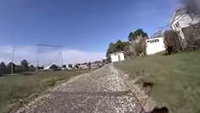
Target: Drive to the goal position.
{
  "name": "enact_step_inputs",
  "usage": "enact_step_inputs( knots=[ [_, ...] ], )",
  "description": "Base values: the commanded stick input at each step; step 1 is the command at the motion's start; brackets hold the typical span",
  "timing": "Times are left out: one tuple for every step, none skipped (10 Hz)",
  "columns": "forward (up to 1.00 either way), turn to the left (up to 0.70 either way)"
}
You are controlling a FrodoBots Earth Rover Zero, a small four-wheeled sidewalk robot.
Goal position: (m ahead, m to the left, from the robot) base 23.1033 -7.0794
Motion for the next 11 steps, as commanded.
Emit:
enact_step_inputs(
  knots=[
    [0.7,0.13],
    [0.7,0.14],
    [0.7,0.14],
    [0.7,0.14],
    [0.7,0.14],
    [0.7,0.0],
    [0.7,0.0],
    [0.7,0.0],
    [0.7,0.0],
    [0.7,0.0],
    [0.7,-0.04]
  ],
)
